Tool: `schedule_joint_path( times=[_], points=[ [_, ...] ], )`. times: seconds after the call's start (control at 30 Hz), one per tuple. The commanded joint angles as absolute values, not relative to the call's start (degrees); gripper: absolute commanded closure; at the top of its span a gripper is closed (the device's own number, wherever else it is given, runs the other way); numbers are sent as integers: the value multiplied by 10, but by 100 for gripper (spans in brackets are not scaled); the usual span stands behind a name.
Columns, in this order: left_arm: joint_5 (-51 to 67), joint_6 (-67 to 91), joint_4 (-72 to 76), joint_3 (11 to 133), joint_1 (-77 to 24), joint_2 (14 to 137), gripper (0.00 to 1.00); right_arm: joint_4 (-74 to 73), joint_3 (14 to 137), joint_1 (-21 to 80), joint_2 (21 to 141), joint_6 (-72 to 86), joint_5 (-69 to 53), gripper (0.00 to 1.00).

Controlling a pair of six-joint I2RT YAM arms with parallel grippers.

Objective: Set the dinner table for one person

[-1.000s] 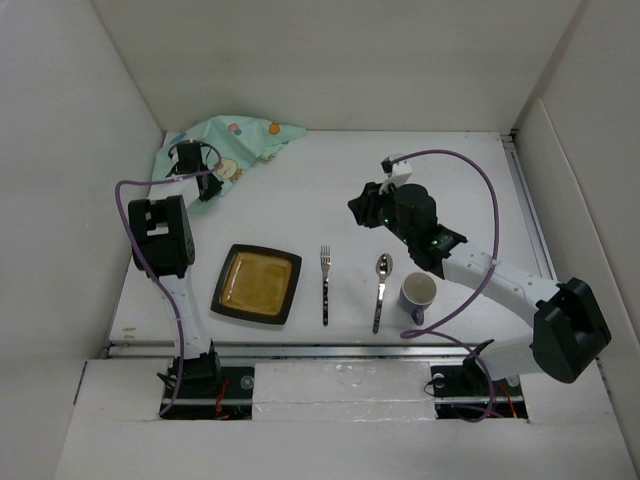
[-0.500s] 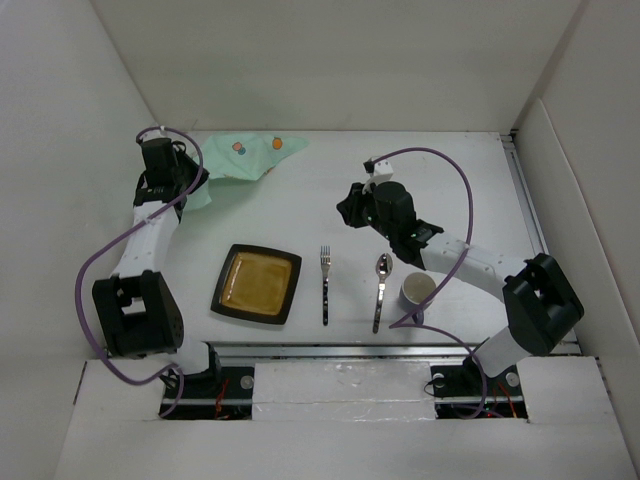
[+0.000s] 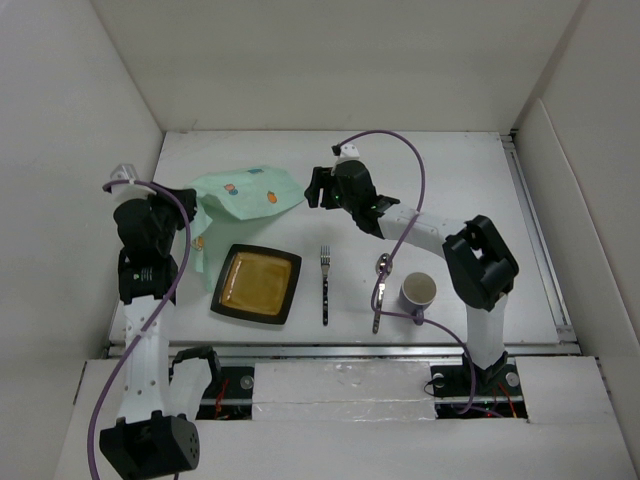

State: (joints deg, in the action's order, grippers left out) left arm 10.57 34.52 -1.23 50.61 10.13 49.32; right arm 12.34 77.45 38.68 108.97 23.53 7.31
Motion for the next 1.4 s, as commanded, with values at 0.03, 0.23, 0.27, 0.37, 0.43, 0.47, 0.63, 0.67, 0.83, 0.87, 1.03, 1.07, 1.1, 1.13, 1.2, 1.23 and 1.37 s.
schedule_joint_path(
  times=[0.03, 0.23, 0.27, 0.37, 0.43, 0.47, 0.63, 0.67, 0.83, 0.87, 1.03, 1.07, 1.1, 1.13, 1.2, 1.23, 1.37],
  points=[
    [122, 387, -4, 425, 102, 432, 100, 63, 871, 389, 1185, 262, 78, 30],
    [136, 380, -21, 396, 72, 405, 100, -57, 1054, 389, 1328, 280, 76, 30],
    [145, 378, -23, 395, 67, 400, 100, -77, 1071, 389, 1342, 283, 78, 29],
    [138, 358, -53, 405, 32, 387, 100, -130, 1158, 389, 1402, 286, 78, 29],
    [126, 341, -93, 417, 12, 374, 100, -168, 1238, 389, 1433, 286, 71, 28],
    [119, 335, -106, 419, -10, 354, 100, -200, 1255, 389, 1454, 286, 72, 34],
    [41, 308, -166, 426, -53, 298, 100, -178, 1196, 395, 1421, 287, 86, 39],
    [26, 302, -169, 427, -53, 293, 100, -191, 1192, 395, 1419, 292, 91, 43],
    [6, 294, -164, 420, -97, 280, 100, -202, 1154, 402, 1397, 282, 110, 61],
    [6, 293, -163, 418, -98, 273, 100, -217, 1165, 402, 1398, 282, 109, 81],
    [-55, 300, -148, 413, -105, 272, 100, -124, 1101, 402, 1317, 288, 133, 100],
    [-56, 307, -138, 416, -105, 274, 100, -89, 1098, 402, 1300, 278, 136, 100],
    [-55, 313, -101, 415, -105, 277, 100, -84, 1117, 396, 1288, 273, 138, 100],
    [-50, 331, -74, 412, -105, 281, 100, -87, 1137, 391, 1277, 267, 138, 100],
    [-32, 351, -14, 437, -105, 312, 100, -114, 1178, 371, 1239, 252, 134, 100],
    [-23, 363, -4, 455, -105, 329, 100, -117, 1191, 366, 1218, 245, 139, 100],
    [-4, 384, 74, 528, -105, 425, 100, -80, 1120, 338, 1071, 198, 149, 100]
  ],
)
